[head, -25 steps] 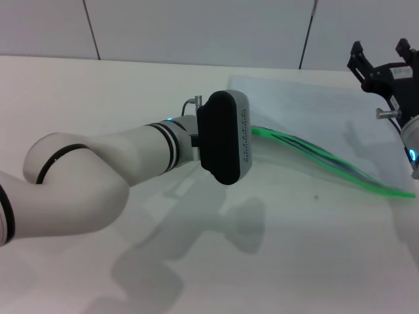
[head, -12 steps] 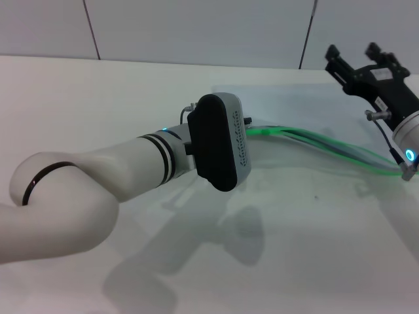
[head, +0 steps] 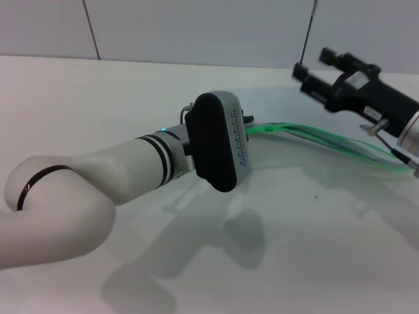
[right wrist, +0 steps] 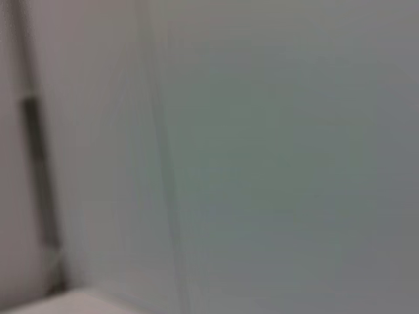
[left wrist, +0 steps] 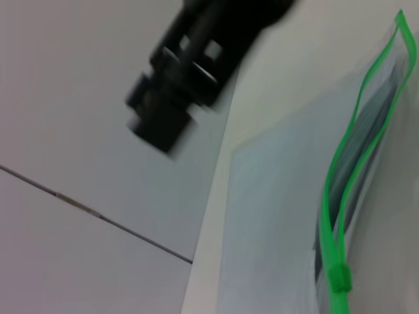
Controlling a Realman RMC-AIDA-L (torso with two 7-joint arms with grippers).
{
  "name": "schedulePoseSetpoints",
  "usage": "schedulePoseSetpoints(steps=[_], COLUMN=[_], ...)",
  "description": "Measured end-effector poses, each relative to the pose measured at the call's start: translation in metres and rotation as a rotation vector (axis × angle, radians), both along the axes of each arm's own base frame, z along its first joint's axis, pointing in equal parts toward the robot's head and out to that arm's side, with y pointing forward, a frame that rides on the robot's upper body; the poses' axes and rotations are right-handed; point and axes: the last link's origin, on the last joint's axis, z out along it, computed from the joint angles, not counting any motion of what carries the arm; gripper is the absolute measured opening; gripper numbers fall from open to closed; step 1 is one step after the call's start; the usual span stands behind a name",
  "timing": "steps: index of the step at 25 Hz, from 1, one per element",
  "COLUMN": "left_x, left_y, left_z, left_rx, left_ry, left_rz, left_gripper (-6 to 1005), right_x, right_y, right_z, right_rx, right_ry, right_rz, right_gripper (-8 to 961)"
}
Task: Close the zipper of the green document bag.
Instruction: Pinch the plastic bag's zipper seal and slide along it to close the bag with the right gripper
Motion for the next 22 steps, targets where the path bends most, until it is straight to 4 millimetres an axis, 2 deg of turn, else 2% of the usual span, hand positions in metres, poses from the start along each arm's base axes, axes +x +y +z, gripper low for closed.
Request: schedulePoseSetpoints(steps=[4,11,22], left_x=[0.0,0.003,0.003], left_y=[-0.001,-0.005,-0.004], left_z=[0.001,0.006,0.01], left_rx=[0.001,0.012,0.012], left_ry=[-0.012,-0.048,-0.093], left_rz=[0.006,0.016,0.055], left_gripper=[55,55,55], right_x=[-0.006,-0.004,-0.004], right_y=[-0.004,-0.008,-0.016], right_z=[-0.006,-0.009,-0.022], right_rx=[-0.057,-0.042,0.101], right_ry=[-0.104,-0.255,-0.394], right_rz=[0.129,0.265,0.393], right_gripper=[697,696,687])
